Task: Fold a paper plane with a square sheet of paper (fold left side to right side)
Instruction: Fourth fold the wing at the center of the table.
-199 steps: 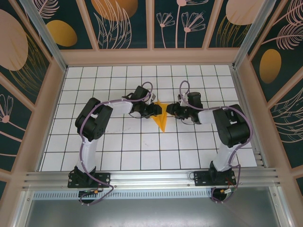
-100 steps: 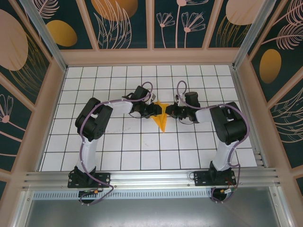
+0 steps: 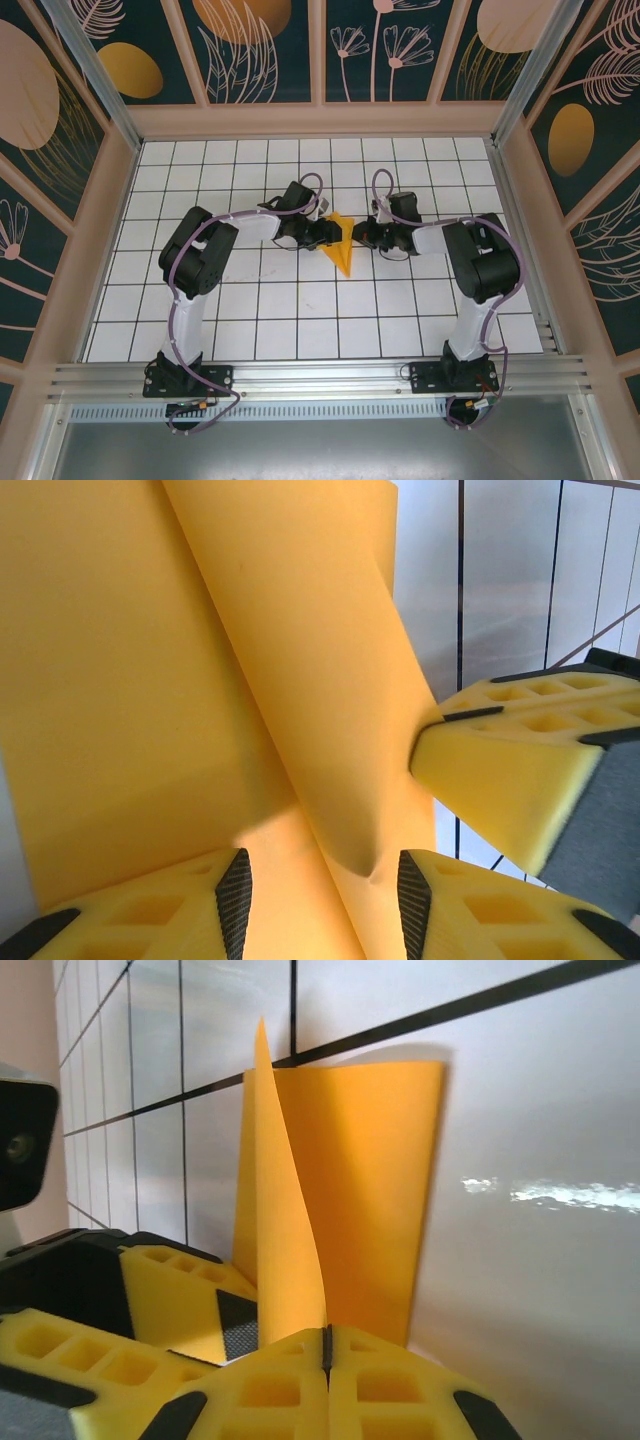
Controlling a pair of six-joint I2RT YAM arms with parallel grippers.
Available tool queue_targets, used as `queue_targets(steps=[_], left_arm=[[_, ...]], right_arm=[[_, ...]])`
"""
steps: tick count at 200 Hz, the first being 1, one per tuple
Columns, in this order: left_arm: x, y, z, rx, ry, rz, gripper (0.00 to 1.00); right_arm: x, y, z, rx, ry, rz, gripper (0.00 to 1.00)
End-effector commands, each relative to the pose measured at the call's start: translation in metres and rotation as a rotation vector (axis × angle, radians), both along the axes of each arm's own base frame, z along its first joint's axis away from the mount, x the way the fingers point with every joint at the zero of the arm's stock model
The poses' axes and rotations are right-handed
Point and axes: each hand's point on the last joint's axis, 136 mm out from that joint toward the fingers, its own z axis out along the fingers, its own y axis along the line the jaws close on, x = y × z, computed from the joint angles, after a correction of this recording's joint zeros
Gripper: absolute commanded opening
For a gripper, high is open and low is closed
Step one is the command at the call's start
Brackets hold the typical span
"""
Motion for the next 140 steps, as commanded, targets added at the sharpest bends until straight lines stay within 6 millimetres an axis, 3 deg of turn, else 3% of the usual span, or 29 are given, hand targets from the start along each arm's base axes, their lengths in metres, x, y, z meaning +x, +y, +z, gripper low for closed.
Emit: queue_targets(steps=[1, 140], left_arm=[[-0.006, 0.009, -0.036, 0.092, 0.036, 0.008, 0.46], [-0.006, 0.009, -0.038, 0.089, 0.036, 0.007, 0.46]], right_arm=[[0.008, -0.006, -0.006, -0.043, -0.009, -0.008, 0.05], [0.005, -0.005, -0.025, -0.079, 0.025, 0.009, 0.06]])
